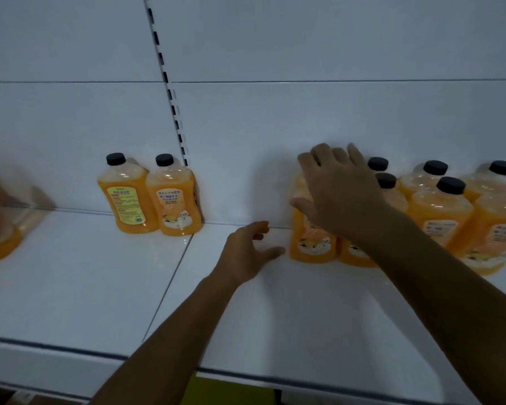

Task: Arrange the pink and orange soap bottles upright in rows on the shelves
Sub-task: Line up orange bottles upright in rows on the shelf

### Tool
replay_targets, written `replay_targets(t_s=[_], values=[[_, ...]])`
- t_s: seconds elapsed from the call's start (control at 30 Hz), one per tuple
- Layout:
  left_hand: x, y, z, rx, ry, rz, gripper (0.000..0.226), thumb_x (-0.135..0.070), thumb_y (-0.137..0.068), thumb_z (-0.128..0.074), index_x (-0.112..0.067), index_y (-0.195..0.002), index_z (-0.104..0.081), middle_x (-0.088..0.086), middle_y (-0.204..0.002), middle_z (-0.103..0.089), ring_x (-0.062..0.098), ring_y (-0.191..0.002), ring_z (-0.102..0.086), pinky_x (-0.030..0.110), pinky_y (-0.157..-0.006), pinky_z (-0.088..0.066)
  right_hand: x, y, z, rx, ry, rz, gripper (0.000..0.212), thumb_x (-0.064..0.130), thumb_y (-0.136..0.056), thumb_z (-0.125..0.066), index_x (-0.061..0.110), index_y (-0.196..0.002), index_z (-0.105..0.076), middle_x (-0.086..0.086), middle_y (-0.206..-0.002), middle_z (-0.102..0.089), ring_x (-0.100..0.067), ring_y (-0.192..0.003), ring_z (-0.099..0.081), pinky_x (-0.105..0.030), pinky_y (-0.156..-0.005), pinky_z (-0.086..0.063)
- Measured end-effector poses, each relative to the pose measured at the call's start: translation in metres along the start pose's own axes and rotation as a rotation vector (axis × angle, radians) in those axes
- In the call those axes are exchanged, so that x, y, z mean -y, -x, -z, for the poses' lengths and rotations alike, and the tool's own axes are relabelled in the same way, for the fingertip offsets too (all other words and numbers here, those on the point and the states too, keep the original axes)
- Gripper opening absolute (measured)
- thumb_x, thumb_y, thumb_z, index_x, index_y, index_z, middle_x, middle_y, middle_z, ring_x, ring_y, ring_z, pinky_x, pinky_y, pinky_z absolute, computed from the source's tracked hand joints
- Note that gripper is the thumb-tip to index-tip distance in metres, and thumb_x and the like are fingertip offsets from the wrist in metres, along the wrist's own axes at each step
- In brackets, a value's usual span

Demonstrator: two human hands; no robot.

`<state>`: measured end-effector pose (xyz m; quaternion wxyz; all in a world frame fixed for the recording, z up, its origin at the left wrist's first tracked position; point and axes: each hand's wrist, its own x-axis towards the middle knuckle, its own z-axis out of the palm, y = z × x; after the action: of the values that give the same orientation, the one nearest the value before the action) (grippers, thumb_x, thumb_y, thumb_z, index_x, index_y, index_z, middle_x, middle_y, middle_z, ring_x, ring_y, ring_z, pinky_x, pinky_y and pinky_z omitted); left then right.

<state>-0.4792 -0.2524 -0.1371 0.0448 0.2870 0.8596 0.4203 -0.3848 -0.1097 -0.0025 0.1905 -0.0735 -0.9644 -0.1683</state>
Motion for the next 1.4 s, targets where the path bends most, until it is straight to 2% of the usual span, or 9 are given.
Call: replay_targets(t_s=[0.17, 0.33, 0.6, 0.7, 0.8, 0.87, 1.07, 1.27, 1.4], values=[[0.047, 0.017, 0.058, -0.263, 0.064, 0.070, 0.038, -0.033, -0.080, -0.076, -0.017, -0.113, -0.065, -0.005, -0.105, -0.066, 0.008, -0.092, -0.060, 0.002, -0.067, -0.041, 0.063, -0.029, -0.013, 0.006, -0.151, 0.096, 0.057, 0.050, -0.092, -0.052, 0.013, -0.134, -0.042, -0.012, -0.132, -0.050, -0.031, -0.120, -0.050, -0.045, -0.111, -0.030], [0.088, 0.026, 0.101, -0.490, 0.141, 0.144, 0.047, -0.030, -0.081, -0.076, -0.017, -0.121, -0.056, -0.008, -0.111, -0.059, 0.013, -0.100, -0.059, 0.023, -0.079, -0.045, 0.115, -0.066, -0.035, 0.140, -0.647, 0.034, 0.060, 0.041, -0.088, -0.064, 0.016, -0.138, -0.040, -0.009, -0.134, -0.050, -0.028, -0.117, -0.053, -0.041, -0.097, -0.047], [0.107, 0.011, 0.118, -0.333, 0.275, 0.128, 0.064, -0.032, -0.078, -0.076, -0.023, -0.134, -0.047, -0.010, -0.119, -0.059, 0.014, -0.110, -0.057, 0.028, -0.085, -0.049, 0.164, -0.109, -0.053, 0.131, -1.027, 0.022, 0.070, 0.028, -0.087, -0.068, 0.019, -0.146, -0.032, -0.011, -0.134, -0.047, -0.026, -0.119, -0.051, -0.042, -0.101, -0.044], [0.110, 0.007, 0.118, -0.353, 0.332, 0.055, 0.052, -0.041, -0.071, -0.073, -0.039, -0.119, -0.056, -0.012, -0.112, -0.065, 0.011, -0.104, -0.063, 0.039, -0.084, -0.057, 0.169, -0.108, -0.057, 0.122, -1.041, 0.018, 0.068, 0.025, -0.088, -0.065, 0.026, -0.147, -0.031, -0.009, -0.126, -0.043, -0.026, -0.115, -0.050, -0.039, -0.100, -0.044], [0.112, 0.006, 0.116, -0.346, 0.292, -0.010, 0.038, -0.022, -0.082, -0.074, -0.021, -0.119, -0.062, -0.008, -0.103, -0.068, 0.003, -0.091, -0.065, 0.025, -0.075, -0.057, 0.168, -0.102, -0.058, 0.077, -1.072, -0.032, 0.056, 0.023, -0.088, -0.066, 0.026, -0.136, -0.039, -0.005, -0.118, -0.045, -0.021, -0.102, -0.054, -0.031, -0.086, -0.047], [0.116, 0.005, 0.111, -0.339, 0.139, 0.034, 0.037, -0.028, -0.083, -0.074, -0.020, -0.118, -0.064, -0.008, -0.103, -0.068, 0.003, -0.087, -0.063, 0.025, -0.073, -0.057, 0.165, -0.096, -0.058, 0.037, -1.100, -0.062, 0.047, 0.022, -0.087, -0.068, 0.023, -0.126, -0.042, -0.005, -0.117, -0.047, -0.018, -0.096, -0.056, -0.029, -0.079, -0.048], [0.107, 0.004, 0.095, -0.255, 0.182, 0.109, 0.040, -0.029, -0.078, -0.079, -0.020, -0.110, -0.057, -0.005, -0.105, -0.066, 0.011, -0.087, -0.065, 0.026, -0.071, -0.056, 0.140, -0.074, -0.052, 0.040, -1.129, -0.082, 0.048, 0.024, -0.081, -0.074, 0.021, -0.116, -0.043, -0.002, -0.114, -0.056, -0.021, -0.098, -0.059, -0.042, -0.084, -0.053], [0.083, -0.006, 0.075, -0.128, 0.189, 0.028, 0.040, -0.030, -0.076, -0.080, -0.021, -0.109, -0.058, -0.006, -0.107, -0.067, 0.015, -0.094, -0.065, 0.032, -0.080, -0.056, 0.099, -0.063, -0.038, 0.065, -0.897, -0.042, 0.063, 0.032, -0.082, -0.074, 0.027, -0.133, -0.037, 0.000, -0.101, -0.054, -0.018, -0.087, -0.054, -0.039, -0.078, -0.049], [0.055, -0.021, 0.055, -0.131, 0.196, -0.044, 0.037, -0.024, -0.077, -0.079, -0.022, -0.106, -0.056, -0.009, -0.101, -0.064, 0.009, -0.088, -0.064, 0.017, -0.070, -0.050, 0.068, -0.060, -0.026, 0.051, -0.647, -0.051, 0.058, 0.040, -0.084, -0.070, 0.021, -0.130, -0.041, -0.002, -0.103, -0.054, -0.021, -0.095, -0.054, -0.037, -0.077, -0.046]])
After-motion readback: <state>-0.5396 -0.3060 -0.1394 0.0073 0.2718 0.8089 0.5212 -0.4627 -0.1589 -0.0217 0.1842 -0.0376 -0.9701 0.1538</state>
